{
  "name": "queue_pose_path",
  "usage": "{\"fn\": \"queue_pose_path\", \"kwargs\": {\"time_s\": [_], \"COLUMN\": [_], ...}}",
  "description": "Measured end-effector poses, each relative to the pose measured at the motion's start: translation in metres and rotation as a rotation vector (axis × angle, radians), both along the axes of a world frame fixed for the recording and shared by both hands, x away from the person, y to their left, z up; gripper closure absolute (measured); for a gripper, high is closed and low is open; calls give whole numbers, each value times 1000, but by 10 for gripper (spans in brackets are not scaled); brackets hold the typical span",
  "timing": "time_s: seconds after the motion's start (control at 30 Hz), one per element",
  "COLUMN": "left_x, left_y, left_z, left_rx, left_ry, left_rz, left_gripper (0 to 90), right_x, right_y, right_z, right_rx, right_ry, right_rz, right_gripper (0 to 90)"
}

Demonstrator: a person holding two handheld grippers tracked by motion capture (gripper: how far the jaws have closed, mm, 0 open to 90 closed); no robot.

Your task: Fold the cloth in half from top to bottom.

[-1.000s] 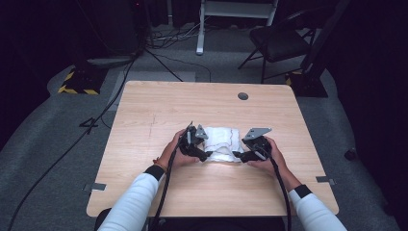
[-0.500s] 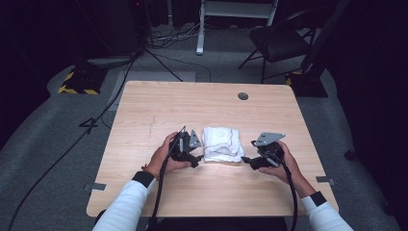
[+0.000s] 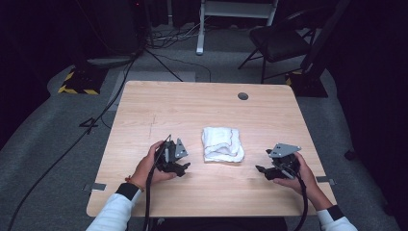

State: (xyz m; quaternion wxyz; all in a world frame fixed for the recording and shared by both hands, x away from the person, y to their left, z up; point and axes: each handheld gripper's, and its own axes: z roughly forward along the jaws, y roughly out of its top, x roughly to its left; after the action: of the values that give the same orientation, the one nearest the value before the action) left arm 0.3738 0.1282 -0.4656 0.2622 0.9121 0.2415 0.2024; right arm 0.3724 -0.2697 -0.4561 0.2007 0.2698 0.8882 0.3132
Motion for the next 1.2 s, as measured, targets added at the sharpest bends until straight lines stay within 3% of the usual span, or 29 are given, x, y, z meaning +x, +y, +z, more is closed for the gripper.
{"fn": "queue_pose_path", "kwargs": {"time_s": [0.17,0.43,0.53,0.7,0.8,1.0,1.03,1.07,1.1,1.13,1.2], "left_x": [-6,-18,-24,-28,-31,-29,-29,-29,-30,-30,-30], "left_y": [14,34,45,55,63,78,84,84,90,90,97], "left_z": [-6,-10,-13,-18,-20,-22,-23,-23,-26,-26,-29], "left_rx": [7,8,-17,-33,-22,-58,-74,-74,-109,-109,-149], "left_ry": [20,7,6,11,13,47,59,59,77,77,99], "left_rz": [17,22,33,49,58,85,97,97,103,103,112], "left_gripper": [207,199,196,192,184,187,187,190,191,190,189], "right_x": [-6,-15,-18,-21,-25,-31,-31,-31,-32,-32,-33], "right_y": [-17,-40,-52,-66,-78,-96,-106,-106,-114,-114,-114], "right_z": [-6,-16,-22,-26,-33,-40,-43,-43,-44,-44,-45], "right_rx": [8,35,31,64,77,116,160,160,181,181,187], "right_ry": [17,34,46,47,67,71,87,87,84,84,72], "right_rz": [-26,-46,-82,-117,-152,-197,-220,-220,-244,-244,-253], "right_gripper": [263,250,247,250,248,250,246,246,252,252,234]}}
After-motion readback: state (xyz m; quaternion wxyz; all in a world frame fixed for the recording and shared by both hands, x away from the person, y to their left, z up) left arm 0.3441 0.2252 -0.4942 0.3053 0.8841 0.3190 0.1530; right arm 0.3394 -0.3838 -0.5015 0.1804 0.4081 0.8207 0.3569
